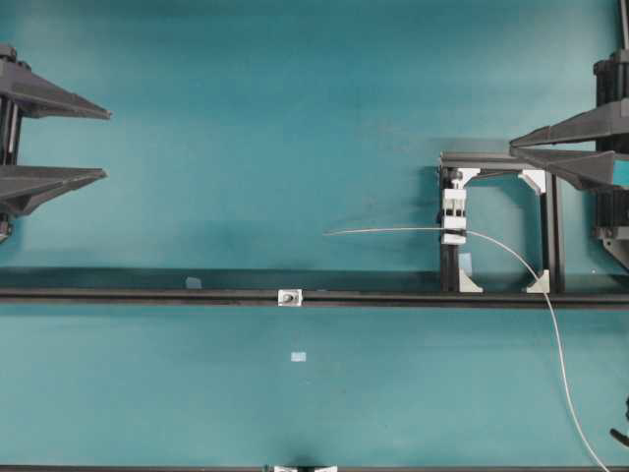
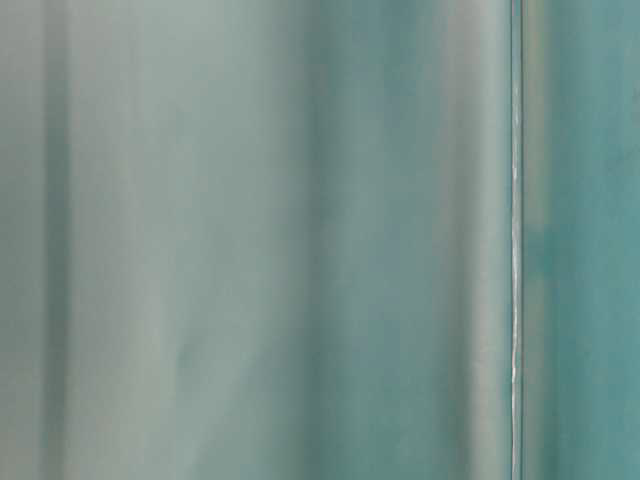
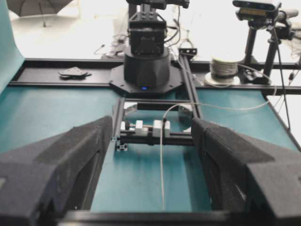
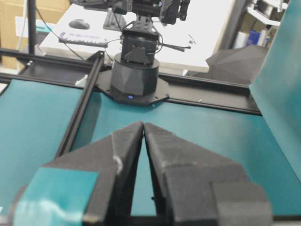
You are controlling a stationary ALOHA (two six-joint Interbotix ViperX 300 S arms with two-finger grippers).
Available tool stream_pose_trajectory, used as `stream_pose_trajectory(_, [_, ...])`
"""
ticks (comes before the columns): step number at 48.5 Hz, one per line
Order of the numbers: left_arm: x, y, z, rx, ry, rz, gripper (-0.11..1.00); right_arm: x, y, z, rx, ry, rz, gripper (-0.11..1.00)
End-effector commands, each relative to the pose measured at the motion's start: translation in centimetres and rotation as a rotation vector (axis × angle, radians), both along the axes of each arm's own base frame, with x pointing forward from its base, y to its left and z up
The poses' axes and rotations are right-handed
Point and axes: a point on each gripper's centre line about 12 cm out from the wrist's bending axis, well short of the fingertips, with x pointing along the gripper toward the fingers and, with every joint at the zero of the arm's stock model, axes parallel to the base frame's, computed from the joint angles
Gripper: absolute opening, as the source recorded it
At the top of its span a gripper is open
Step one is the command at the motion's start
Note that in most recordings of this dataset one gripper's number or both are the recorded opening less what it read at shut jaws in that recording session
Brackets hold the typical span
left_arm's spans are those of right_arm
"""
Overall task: Insert the wire through the hole in the metal fitting marked with a red label. (retake)
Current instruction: 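Move both grippers inward, right gripper toward the white wire end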
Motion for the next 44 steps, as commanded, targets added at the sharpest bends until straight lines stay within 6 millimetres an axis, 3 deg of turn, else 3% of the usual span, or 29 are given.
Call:
stream_pose_trajectory(1, [0.2, 0.1, -0.8, -0.024, 0.025, 0.005, 0.24, 0.1, -0.1, -0.2, 0.011, 0.002, -0.004, 0.24])
stream_pose_trajectory(3, [0.1, 0.1, -0.9, -0.031, 0.028, 0.005, 0.22, 0.0, -0.1, -0.6, 0.011, 0.008, -0.006, 0.21])
stream_pose_trajectory(8, [0.1, 0.1, -1.1, -0.033, 0.034, 0.005, 0.02, -0.1, -0.4, -1.2, 0.02, 0.017, -0.017, 0.03])
stream_pose_trajectory(13, [0.1, 0.0, -1.1, -0.031, 0.034, 0.003, -0.08, 0.0, -0.4, -1.8, 0.032, 0.035, -0.018, 0.01])
stream_pose_trajectory(18, [0.1, 0.1, -1.4, -0.031, 0.042, 0.005, -0.09, 0.2, -0.4, -2.2, 0.037, 0.053, -0.02, 0.01])
stream_pose_trajectory(23, [-0.1, 0.1, -2.0, -0.031, 0.057, 0.005, -0.01, 0.6, -0.5, -2.6, 0.042, 0.075, -0.023, 0.01])
stream_pose_trajectory(29, [-0.2, 0.1, -2.7, -0.03, 0.072, 0.005, 0.19, 0.9, -0.7, -3.0, 0.05, 0.091, -0.035, 0.22])
stream_pose_trajectory(36, [-0.2, 0.1, -2.8, -0.026, 0.075, 0.005, 0.58, 1.1, -1.0, -3.2, 0.061, 0.097, -0.049, 0.65])
stream_pose_trajectory(38, [-0.2, 0.1, -2.9, -0.025, 0.078, 0.006, 0.61, 1.1, -1.0, -3.3, 0.064, 0.097, -0.049, 0.75])
stream_pose_trajectory(44, [0.2, 0.1, -3.4, -0.023, 0.106, 0.006, 0.6, 1.4, -1.0, -3.6, 0.064, 0.111, -0.05, 0.74])
